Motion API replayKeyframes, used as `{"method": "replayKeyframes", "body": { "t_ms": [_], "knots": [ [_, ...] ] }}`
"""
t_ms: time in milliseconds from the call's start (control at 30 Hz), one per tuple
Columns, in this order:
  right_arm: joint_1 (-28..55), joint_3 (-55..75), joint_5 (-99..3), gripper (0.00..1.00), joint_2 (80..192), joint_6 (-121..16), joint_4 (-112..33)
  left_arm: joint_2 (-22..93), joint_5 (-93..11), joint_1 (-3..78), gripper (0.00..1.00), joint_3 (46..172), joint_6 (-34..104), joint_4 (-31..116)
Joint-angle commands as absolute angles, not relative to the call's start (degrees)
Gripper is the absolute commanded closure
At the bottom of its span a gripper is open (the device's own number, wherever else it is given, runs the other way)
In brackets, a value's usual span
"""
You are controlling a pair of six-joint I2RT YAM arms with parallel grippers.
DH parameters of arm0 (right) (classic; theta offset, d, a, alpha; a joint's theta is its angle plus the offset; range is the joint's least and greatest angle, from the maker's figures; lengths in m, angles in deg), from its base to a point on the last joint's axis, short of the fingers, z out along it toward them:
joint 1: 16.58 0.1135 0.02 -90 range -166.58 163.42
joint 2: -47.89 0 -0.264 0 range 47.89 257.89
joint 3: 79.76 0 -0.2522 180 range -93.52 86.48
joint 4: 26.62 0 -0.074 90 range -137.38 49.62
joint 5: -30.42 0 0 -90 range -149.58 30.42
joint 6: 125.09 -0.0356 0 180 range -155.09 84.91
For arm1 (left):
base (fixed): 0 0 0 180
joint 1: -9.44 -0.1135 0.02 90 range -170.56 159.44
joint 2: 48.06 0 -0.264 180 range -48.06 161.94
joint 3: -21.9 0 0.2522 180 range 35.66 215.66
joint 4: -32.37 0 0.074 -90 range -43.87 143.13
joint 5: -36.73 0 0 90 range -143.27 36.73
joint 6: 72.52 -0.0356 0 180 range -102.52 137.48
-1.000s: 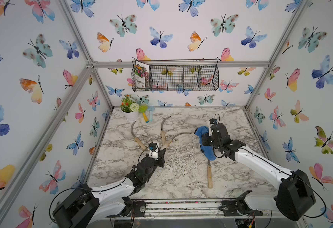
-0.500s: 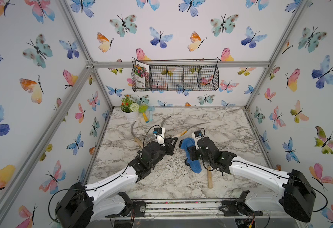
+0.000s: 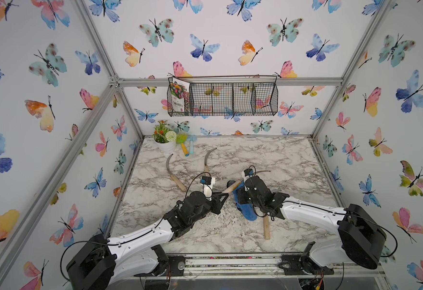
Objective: Wipe small sickles with rags
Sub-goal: Adjust the small sickle.
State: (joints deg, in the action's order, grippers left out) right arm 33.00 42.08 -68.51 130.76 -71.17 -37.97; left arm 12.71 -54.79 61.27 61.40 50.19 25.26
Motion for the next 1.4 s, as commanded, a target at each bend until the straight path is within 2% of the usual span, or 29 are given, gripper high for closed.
{"method": "replayKeyframes", "body": {
  "t_ms": [0, 300, 700, 1000, 1367],
  "knots": [
    [32.56, 40.02, -68.38, 0.97, 131.88, -71.46, -33.76, 11.26, -49.2, 63.35, 1.0, 60.62, 50.28, 24.94],
    [32.55, 36.57, -66.57, 0.98, 133.84, -69.73, -34.28, 14.8, -47.76, 66.12, 1.0, 59.98, 50.01, 24.21],
    [33.13, 36.34, -61.8, 0.98, 133.74, -67.59, -32.32, 20.13, -47.37, 66.2, 1.0, 60.23, 49.32, 22.04],
    [34.74, 35.9, -61.96, 0.97, 133.78, -66.67, -31.95, 23.76, -48.65, 66.13, 1.0, 61.88, 49.0, 22.76],
    [35.02, 38.43, -59.61, 0.98, 131.29, -66.84, -30.32, 22.75, -50.87, 66.13, 1.0, 62.59, 48.25, 23.58]
  ]
}}
